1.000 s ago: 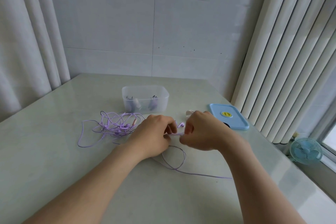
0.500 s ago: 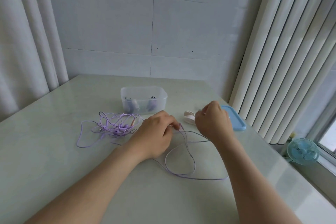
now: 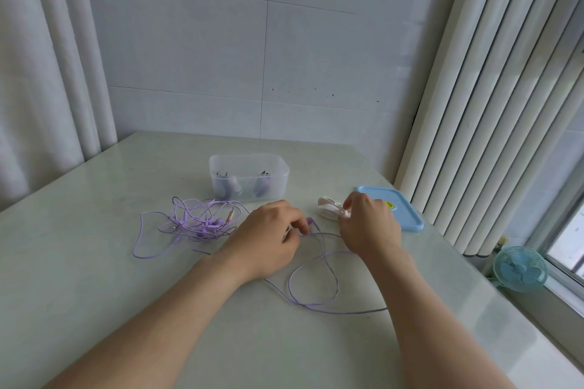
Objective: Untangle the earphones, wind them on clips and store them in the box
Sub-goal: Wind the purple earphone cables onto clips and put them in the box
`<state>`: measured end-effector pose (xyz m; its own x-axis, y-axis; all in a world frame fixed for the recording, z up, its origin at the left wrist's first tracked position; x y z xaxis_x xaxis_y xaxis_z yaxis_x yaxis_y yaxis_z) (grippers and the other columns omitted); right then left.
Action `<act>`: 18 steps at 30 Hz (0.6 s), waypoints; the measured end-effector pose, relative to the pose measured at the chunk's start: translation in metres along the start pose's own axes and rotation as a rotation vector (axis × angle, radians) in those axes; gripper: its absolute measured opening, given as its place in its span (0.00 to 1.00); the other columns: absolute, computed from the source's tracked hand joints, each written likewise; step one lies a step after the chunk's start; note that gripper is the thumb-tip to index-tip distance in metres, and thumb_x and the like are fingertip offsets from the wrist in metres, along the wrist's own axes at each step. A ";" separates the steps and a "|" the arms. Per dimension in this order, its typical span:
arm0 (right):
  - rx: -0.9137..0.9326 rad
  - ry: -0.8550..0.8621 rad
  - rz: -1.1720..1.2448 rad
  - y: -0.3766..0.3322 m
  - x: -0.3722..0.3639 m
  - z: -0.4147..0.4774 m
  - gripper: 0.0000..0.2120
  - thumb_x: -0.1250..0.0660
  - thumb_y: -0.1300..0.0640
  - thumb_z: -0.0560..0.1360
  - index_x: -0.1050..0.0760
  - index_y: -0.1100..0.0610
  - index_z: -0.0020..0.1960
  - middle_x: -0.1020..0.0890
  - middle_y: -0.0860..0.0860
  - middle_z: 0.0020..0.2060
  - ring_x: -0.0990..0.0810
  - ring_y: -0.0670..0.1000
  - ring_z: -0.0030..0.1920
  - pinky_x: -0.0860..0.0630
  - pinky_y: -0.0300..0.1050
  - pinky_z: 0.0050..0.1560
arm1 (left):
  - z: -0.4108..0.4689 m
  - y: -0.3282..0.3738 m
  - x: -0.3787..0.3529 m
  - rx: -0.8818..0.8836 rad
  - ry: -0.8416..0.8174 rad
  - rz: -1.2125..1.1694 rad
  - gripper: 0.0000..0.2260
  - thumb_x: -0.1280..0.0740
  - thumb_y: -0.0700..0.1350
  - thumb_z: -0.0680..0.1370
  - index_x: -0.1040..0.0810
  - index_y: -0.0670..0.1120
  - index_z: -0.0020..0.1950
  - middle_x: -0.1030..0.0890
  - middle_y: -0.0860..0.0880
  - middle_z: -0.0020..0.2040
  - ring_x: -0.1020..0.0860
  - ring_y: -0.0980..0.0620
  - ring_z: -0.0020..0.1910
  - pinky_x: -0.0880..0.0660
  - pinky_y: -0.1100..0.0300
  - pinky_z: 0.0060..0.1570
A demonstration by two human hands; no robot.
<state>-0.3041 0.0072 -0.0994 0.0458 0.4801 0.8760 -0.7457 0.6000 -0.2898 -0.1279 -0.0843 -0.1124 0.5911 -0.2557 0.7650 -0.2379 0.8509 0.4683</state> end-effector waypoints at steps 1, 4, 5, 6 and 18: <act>0.005 0.003 -0.003 0.000 -0.001 0.000 0.08 0.36 0.58 0.80 0.23 0.53 0.59 0.20 0.54 0.46 0.25 0.58 0.42 0.28 0.49 0.39 | 0.000 0.002 0.001 -0.013 0.003 -0.018 0.13 0.36 0.40 0.80 0.16 0.55 0.52 0.20 0.55 0.51 0.21 0.56 0.49 0.25 0.55 0.56; 0.021 0.011 0.013 0.000 -0.001 0.001 0.07 0.36 0.57 0.80 0.23 0.53 0.57 0.21 0.54 0.45 0.25 0.58 0.42 0.28 0.49 0.39 | -0.001 0.009 -0.003 -0.077 -0.071 -0.083 0.17 0.39 0.37 0.82 0.17 0.55 0.60 0.21 0.53 0.55 0.22 0.57 0.54 0.27 0.61 0.59; 0.031 0.011 0.023 -0.002 -0.001 0.001 0.06 0.36 0.57 0.80 0.23 0.53 0.56 0.20 0.54 0.45 0.23 0.59 0.43 0.26 0.50 0.40 | -0.002 0.010 -0.007 -0.093 -0.122 -0.076 0.21 0.40 0.35 0.82 0.18 0.57 0.63 0.23 0.54 0.57 0.23 0.56 0.58 0.28 0.59 0.62; 0.044 0.016 0.035 -0.004 0.000 0.001 0.06 0.36 0.56 0.80 0.24 0.53 0.56 0.19 0.54 0.46 0.22 0.60 0.44 0.24 0.51 0.40 | -0.003 0.011 -0.011 -0.102 -0.169 -0.050 0.24 0.41 0.33 0.82 0.18 0.59 0.64 0.25 0.55 0.59 0.24 0.55 0.61 0.28 0.56 0.64; 0.189 0.173 0.321 -0.043 0.038 -0.018 0.04 0.34 0.53 0.76 0.26 0.48 0.51 0.23 0.44 0.29 0.24 0.49 0.35 0.39 0.43 0.30 | 0.000 0.012 0.003 -0.001 -0.024 -0.039 0.03 0.34 0.45 0.82 0.24 0.53 0.54 0.23 0.54 0.53 0.23 0.54 0.52 0.28 0.58 0.53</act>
<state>-0.2588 0.0110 -0.0603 -0.1096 0.7341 0.6701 -0.8487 0.2818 -0.4475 -0.1288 -0.0749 -0.1051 0.5811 -0.3000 0.7566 -0.2142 0.8404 0.4978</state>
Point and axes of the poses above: each hand's wrist, its own z-axis towards the middle knuckle, its own x-axis out of the back of the hand, y = z × x, the point moved 5 cm from there along z, towards the middle knuckle
